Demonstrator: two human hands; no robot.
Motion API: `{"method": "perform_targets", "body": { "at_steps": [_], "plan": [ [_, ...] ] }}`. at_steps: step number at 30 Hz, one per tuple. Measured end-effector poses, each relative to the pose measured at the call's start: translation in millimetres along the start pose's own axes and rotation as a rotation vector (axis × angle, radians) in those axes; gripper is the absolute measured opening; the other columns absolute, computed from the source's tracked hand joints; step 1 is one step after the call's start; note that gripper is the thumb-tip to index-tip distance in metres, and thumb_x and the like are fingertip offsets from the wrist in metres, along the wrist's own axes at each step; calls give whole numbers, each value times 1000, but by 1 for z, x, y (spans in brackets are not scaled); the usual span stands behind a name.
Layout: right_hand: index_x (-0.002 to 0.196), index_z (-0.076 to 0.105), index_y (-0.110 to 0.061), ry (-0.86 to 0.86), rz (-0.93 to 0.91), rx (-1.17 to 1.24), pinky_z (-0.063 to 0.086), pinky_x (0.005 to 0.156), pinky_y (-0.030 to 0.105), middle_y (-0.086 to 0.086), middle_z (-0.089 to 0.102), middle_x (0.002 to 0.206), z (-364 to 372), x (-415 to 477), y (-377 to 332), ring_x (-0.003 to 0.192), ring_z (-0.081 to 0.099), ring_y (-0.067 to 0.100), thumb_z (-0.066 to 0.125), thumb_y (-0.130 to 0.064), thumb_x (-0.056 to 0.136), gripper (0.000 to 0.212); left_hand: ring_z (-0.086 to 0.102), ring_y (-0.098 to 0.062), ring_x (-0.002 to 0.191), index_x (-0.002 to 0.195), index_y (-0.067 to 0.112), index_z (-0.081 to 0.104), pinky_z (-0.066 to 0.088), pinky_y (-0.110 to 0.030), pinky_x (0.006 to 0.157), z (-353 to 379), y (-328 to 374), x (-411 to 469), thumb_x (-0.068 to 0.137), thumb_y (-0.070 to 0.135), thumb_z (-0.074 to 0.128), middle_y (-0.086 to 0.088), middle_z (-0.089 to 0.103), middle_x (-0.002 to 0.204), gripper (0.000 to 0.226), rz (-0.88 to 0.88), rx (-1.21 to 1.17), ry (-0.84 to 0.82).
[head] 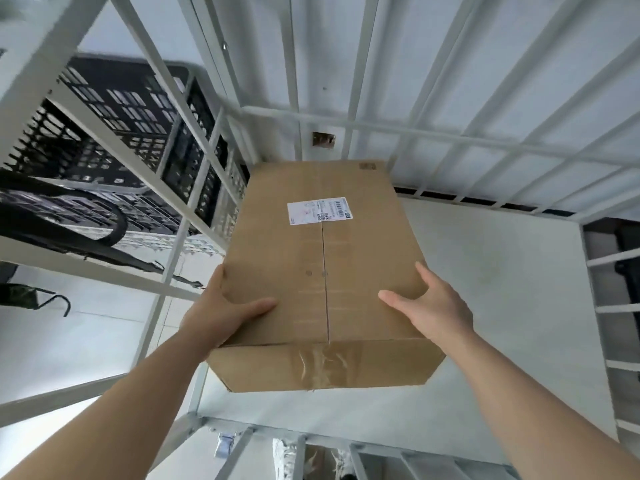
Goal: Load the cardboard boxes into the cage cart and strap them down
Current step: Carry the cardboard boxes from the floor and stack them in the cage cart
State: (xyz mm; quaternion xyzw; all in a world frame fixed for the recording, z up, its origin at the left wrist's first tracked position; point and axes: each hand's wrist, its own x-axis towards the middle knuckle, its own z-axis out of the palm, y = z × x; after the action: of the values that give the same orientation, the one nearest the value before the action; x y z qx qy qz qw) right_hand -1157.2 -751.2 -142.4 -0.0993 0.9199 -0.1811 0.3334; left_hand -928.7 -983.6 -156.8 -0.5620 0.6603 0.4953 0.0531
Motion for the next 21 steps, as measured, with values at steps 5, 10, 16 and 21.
{"method": "perform_targets", "body": {
  "at_steps": [5,10,16,21],
  "plan": [
    [146,22,-42,-16,-6,-36,40,83,35,-6,49,136,51,40,11,121,51,21,62,-76,62,99,56,-15,99,141,51,17,53,-39,85,17,-32,44,29,77,78,22,47,113,130,-63,67,1],
    [145,15,-46,9,-9,-33,39,76,32,-5,47,130,95,53,21,106,56,21,57,-78,64,97,52,-15,105,143,54,7,48,-36,84,20,-56,74,35,74,81,18,43,132,133,-57,115,-7],
    [146,9,-46,-24,-31,-40,36,75,31,2,44,130,145,73,26,102,57,25,62,-73,67,99,48,-21,121,146,49,4,45,-37,86,29,-94,114,48,59,87,8,40,145,128,-33,173,15],
    [146,5,-47,-50,-40,-53,37,73,31,3,44,123,170,90,27,92,53,23,64,-71,67,101,46,-25,124,146,47,1,44,-47,98,38,-116,139,52,54,87,2,39,146,128,-20,202,32]
  ]
}}
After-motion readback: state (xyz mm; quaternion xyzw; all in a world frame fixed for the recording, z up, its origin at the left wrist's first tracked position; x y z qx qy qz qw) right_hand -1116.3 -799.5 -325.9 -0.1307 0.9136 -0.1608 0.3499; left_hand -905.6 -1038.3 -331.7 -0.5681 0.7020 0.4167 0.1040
